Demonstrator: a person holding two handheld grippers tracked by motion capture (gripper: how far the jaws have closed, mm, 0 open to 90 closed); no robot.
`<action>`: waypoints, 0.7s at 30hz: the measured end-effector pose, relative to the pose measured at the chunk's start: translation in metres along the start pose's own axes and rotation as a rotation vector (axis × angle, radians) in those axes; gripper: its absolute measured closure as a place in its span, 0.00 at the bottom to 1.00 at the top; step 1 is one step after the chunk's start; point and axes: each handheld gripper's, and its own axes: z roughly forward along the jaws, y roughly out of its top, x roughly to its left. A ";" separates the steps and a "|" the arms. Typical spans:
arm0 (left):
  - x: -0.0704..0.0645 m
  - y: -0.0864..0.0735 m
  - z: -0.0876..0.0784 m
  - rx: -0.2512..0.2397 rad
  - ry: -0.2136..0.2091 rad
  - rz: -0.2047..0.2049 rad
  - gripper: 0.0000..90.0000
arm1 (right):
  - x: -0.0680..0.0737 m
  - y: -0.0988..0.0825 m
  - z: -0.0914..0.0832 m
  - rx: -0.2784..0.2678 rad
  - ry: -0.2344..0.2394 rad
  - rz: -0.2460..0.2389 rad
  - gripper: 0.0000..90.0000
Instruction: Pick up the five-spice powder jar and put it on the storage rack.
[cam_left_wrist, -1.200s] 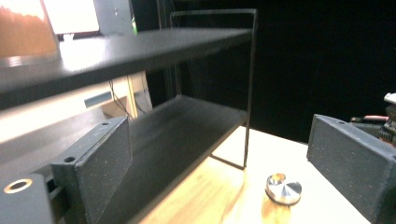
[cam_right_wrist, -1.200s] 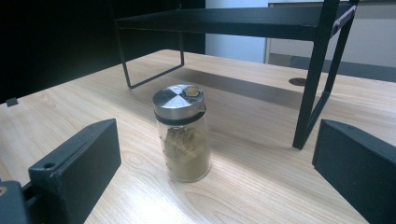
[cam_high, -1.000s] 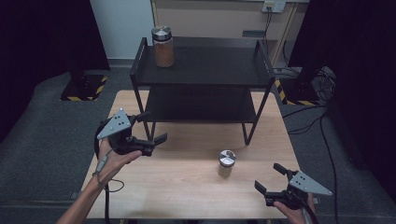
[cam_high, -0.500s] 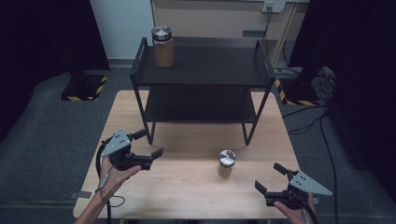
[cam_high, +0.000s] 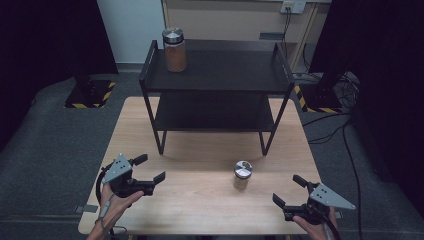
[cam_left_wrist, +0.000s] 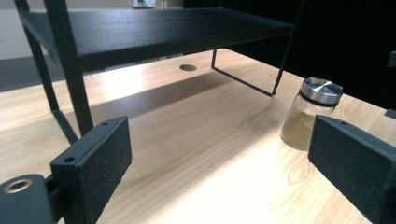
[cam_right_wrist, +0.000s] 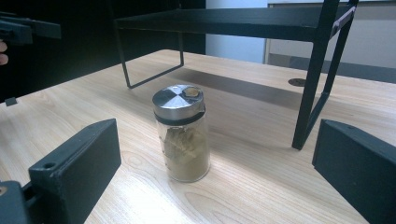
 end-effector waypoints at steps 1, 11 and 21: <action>0.000 0.000 -0.002 0.004 0.002 0.003 0.06 | 0.000 0.000 0.000 -0.001 0.000 0.001 0.02; 0.000 -0.015 -0.029 -0.021 0.030 -0.039 0.05 | 0.000 -0.001 -0.002 -0.009 -0.004 0.001 0.02; 0.000 -0.025 -0.048 -0.028 0.030 -0.063 0.04 | 0.000 -0.001 -0.002 -0.013 -0.006 -0.004 0.02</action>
